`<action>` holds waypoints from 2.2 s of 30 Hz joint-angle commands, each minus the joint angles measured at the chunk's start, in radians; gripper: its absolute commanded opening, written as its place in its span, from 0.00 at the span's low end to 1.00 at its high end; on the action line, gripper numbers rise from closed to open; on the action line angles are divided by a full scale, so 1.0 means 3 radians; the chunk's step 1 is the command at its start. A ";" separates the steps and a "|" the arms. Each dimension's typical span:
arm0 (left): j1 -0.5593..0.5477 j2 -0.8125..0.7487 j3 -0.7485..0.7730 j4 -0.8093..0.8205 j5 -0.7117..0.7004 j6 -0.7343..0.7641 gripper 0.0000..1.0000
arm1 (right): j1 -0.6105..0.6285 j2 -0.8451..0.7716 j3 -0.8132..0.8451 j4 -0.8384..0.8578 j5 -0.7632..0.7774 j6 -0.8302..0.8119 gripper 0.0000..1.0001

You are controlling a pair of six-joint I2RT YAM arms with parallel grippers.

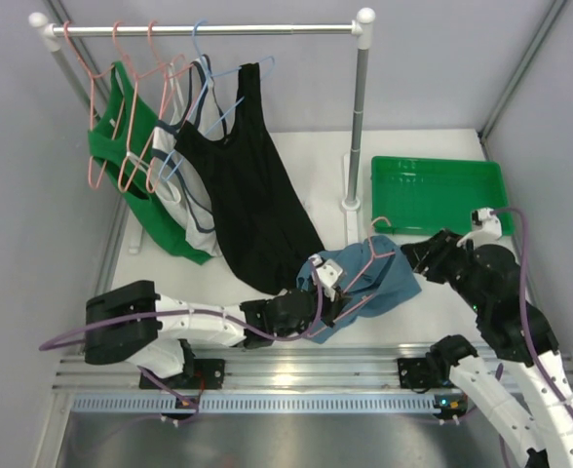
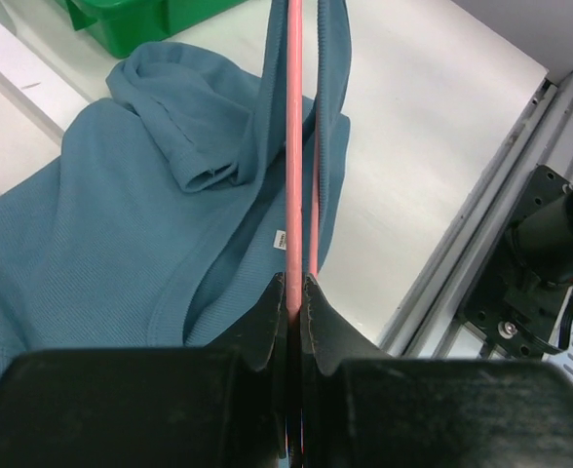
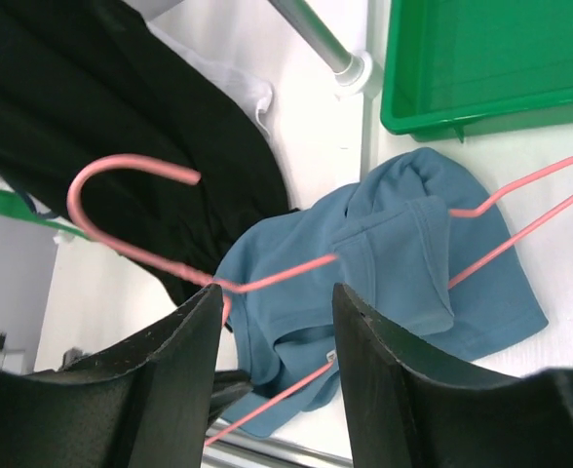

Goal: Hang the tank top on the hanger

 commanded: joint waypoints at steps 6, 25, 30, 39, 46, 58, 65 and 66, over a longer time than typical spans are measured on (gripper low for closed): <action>0.0198 0.0189 0.0257 0.0359 0.0571 -0.0164 0.00 | 0.0185 -0.0030 -0.0214 0.0495 -0.0234 -0.0381 0.49; 0.0269 0.0297 0.0375 0.0220 0.0771 -0.0205 0.00 | 0.1576 0.0686 -0.0122 0.0664 0.1535 -0.0724 0.45; 0.0269 0.0271 0.0329 0.0251 0.0822 -0.0195 0.00 | 0.1576 0.0737 -0.0158 0.0679 0.1633 -0.0811 0.43; 0.0269 0.0327 0.0334 0.0271 0.0858 -0.0200 0.00 | 0.1576 0.0763 -0.0250 0.0828 0.1561 -0.0990 0.29; 0.0269 0.0328 0.0303 0.0317 0.0843 -0.0205 0.00 | 0.1576 0.0850 -0.0265 0.0808 0.1541 -0.0985 0.23; 0.0274 0.0338 0.0318 0.0195 0.0674 -0.0307 0.01 | 0.1581 0.0937 -0.0234 0.0746 0.1617 -0.0985 0.00; 0.0269 0.0282 0.0334 0.0077 0.0501 -0.0419 0.37 | 0.1622 0.0937 -0.0204 0.0731 0.1724 -0.1016 0.00; 0.0269 0.0241 0.0339 0.0052 0.0475 -0.0425 0.41 | 0.1637 0.0937 -0.0204 0.0731 0.1735 -0.1016 0.00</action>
